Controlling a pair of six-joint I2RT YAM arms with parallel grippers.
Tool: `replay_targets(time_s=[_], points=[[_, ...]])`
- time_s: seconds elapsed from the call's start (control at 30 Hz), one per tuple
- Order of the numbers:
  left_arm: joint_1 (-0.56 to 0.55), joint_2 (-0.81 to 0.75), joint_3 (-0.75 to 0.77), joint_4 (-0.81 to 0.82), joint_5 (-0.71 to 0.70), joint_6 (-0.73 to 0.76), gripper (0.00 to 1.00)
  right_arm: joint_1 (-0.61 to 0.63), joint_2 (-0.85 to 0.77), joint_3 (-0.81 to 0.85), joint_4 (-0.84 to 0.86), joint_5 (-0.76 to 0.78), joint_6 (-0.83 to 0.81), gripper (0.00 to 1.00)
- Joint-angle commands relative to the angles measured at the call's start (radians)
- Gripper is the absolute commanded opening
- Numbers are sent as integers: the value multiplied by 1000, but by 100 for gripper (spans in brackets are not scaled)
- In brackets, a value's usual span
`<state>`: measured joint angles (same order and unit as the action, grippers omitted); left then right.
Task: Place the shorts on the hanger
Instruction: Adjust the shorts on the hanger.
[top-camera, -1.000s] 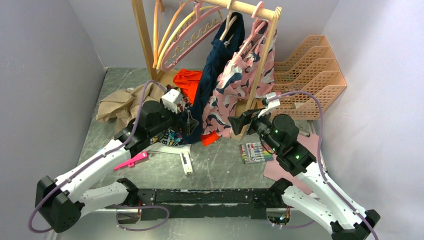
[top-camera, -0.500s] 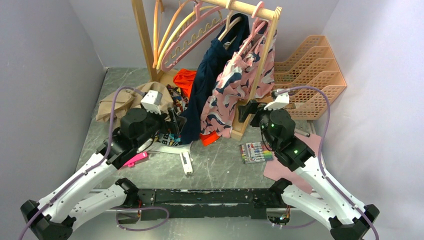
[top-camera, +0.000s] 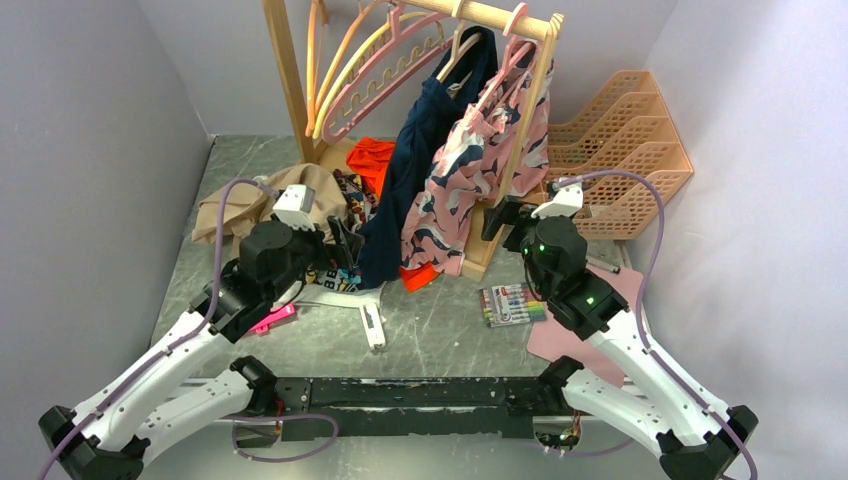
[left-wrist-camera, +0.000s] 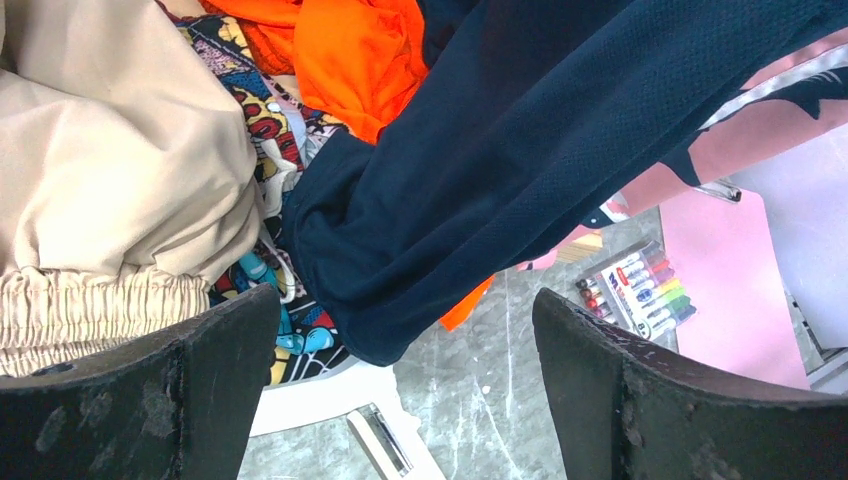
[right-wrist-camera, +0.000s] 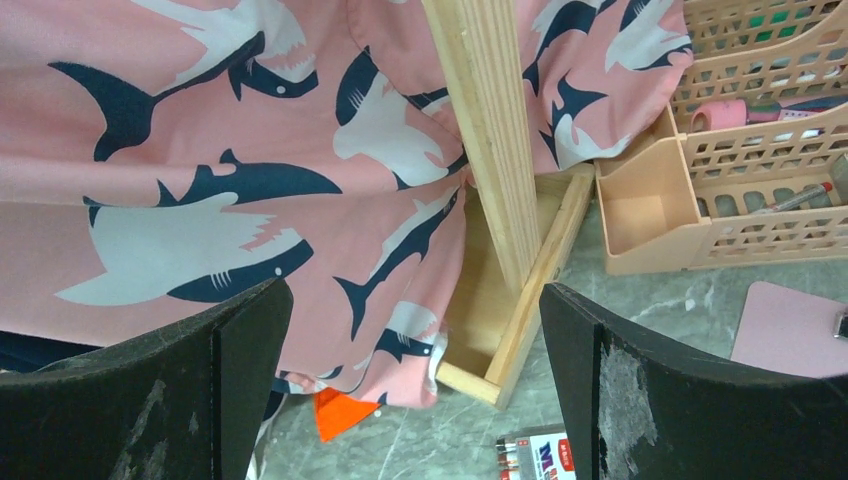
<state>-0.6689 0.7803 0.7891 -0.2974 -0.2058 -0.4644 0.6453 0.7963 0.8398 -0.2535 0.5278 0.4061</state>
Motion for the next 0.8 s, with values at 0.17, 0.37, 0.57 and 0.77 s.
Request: replay_targets(time_s=[0.17,0.37,0.57,0.77], points=[[4,42,10,41,8,23,100,-2,-28,-14,-15,44,-32,100],[3,39,56,105,67,134,100,-2,-108,-46,-22,-87,-97,100],[3,42,58,227,163,242,99,-2,-176,-110,7,-220,-125,100],[4,120,120,329,279,296,97,-2,-176,-121,7,-255,-99,100]])
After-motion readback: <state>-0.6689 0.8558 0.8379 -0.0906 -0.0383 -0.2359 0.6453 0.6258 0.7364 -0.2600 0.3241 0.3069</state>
